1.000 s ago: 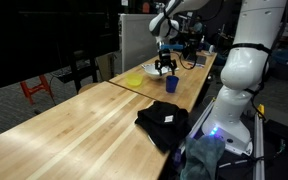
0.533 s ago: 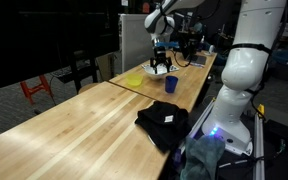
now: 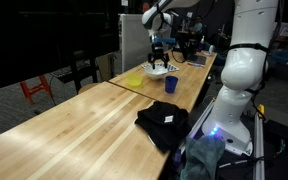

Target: Pick up the gray fork and put it on the table

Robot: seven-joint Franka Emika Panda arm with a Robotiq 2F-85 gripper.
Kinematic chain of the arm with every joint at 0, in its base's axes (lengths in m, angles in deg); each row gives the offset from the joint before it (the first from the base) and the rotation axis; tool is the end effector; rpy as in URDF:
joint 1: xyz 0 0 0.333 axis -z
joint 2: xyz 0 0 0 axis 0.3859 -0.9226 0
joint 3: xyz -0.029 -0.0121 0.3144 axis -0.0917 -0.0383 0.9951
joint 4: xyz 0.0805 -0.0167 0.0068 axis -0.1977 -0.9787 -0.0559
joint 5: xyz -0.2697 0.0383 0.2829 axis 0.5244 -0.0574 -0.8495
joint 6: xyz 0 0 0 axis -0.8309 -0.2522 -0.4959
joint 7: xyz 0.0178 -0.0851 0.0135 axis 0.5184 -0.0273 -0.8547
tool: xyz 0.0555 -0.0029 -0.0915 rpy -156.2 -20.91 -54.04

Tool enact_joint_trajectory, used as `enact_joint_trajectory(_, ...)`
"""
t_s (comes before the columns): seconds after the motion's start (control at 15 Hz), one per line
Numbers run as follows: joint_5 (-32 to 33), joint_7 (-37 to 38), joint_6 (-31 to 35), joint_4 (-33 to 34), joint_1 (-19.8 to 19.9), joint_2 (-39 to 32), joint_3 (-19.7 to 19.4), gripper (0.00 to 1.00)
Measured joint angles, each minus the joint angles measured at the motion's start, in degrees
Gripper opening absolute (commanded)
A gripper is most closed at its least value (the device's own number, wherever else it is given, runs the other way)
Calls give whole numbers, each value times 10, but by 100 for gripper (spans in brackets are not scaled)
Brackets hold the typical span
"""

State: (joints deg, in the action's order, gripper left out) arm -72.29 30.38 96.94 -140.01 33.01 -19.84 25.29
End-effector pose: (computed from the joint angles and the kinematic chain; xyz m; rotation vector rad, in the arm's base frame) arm 0.5069 -0.1601 0.3175 -2.7877 0.6662 0.7889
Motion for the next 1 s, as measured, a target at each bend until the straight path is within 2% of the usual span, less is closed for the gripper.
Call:
enact_joint_trajectory(0.6,0,-1,-50,97,6,-114,0,100)
enact_joint_trajectory(1.0,1,-1,-102,153,25,-160,-5,100)
